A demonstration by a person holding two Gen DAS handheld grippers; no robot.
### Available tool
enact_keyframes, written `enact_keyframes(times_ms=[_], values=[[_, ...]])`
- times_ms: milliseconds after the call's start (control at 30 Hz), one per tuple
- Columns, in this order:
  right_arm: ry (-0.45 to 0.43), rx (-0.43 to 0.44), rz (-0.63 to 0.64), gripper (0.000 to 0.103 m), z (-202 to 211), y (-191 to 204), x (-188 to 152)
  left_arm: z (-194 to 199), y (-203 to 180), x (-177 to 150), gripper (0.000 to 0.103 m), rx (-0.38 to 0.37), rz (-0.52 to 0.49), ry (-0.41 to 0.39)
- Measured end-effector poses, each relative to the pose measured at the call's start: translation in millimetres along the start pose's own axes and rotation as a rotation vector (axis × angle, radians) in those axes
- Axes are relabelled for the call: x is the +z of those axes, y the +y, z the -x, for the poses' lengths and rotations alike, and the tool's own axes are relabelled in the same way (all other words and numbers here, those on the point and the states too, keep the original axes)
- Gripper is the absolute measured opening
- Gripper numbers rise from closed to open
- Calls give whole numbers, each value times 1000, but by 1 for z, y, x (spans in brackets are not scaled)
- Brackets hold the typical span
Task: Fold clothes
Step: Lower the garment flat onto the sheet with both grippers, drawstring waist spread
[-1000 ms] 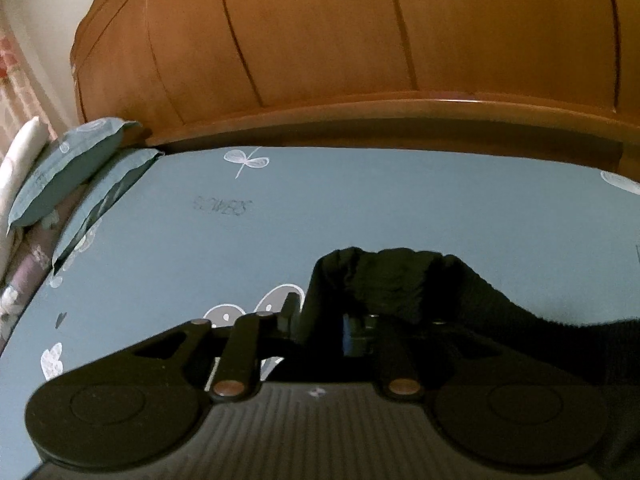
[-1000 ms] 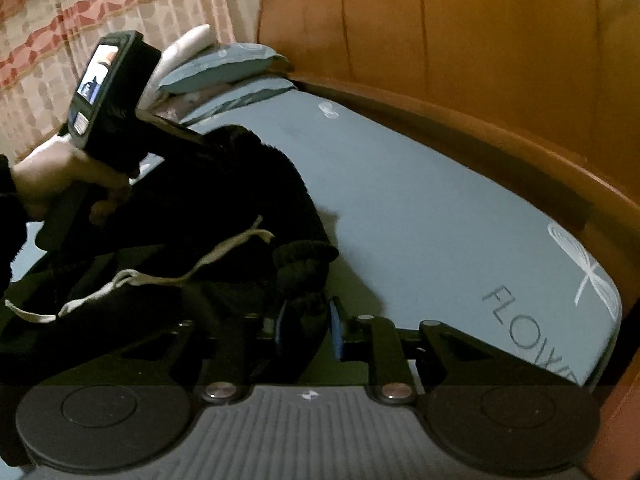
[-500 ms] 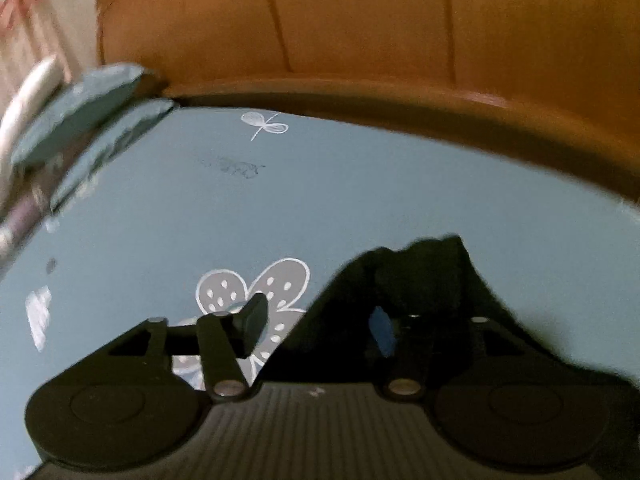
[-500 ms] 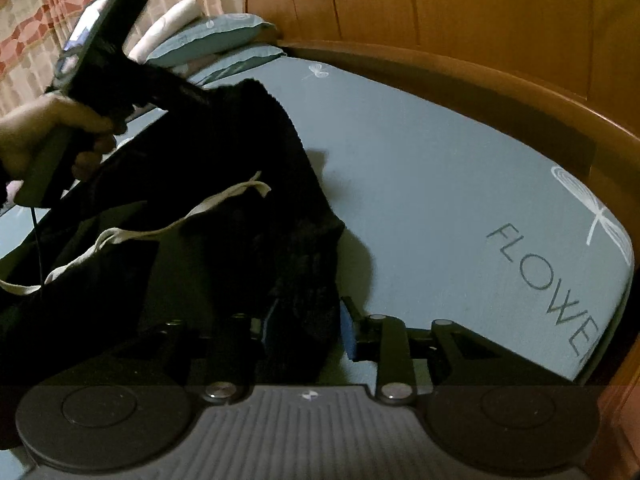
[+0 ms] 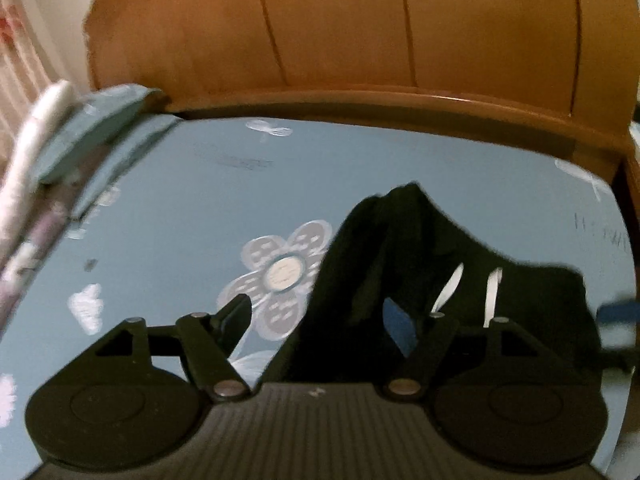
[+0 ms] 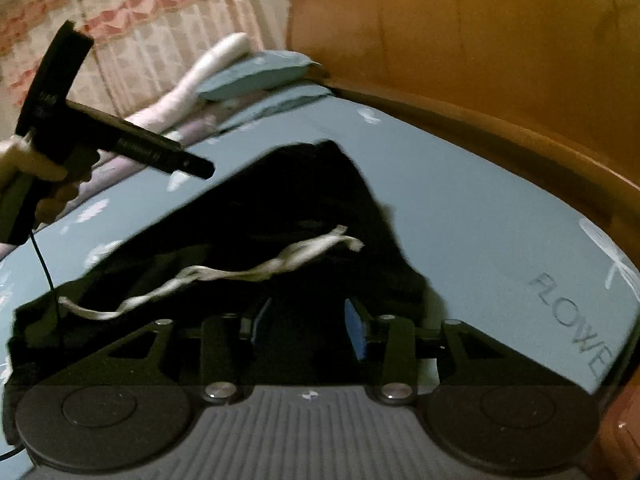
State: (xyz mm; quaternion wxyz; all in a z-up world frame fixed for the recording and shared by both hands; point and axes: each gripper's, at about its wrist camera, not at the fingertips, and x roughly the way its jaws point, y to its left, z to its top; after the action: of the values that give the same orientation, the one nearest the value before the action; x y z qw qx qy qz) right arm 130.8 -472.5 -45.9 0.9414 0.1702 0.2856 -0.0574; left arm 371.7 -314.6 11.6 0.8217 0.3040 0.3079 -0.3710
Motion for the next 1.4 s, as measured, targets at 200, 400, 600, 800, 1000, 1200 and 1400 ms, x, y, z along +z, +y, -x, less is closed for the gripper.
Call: enact_keyframes(times_ms=[200,400,600,800,1000,1200,1400], values=[[12,87,55,53,2,44,-3,71,31,-48,74,95,19,-7],[30,158,114,58,1,87,-11,125,81,-125,69,187,215,32],[50,191,175,59,3,121,-19,149,123,-223,67,194,492,64],[77,178,228,60,-1,148,-27,148,138,-307,65,178,657,98],[110,170,283,60,-7,173,-36,134,137,-369,48,112,780,122],[128,185,343,60,-12,196,-41,127,132,-398,48,73,854,98],[140,201,382,60,-15,212,-44,129,121,-407,46,60,860,69]])
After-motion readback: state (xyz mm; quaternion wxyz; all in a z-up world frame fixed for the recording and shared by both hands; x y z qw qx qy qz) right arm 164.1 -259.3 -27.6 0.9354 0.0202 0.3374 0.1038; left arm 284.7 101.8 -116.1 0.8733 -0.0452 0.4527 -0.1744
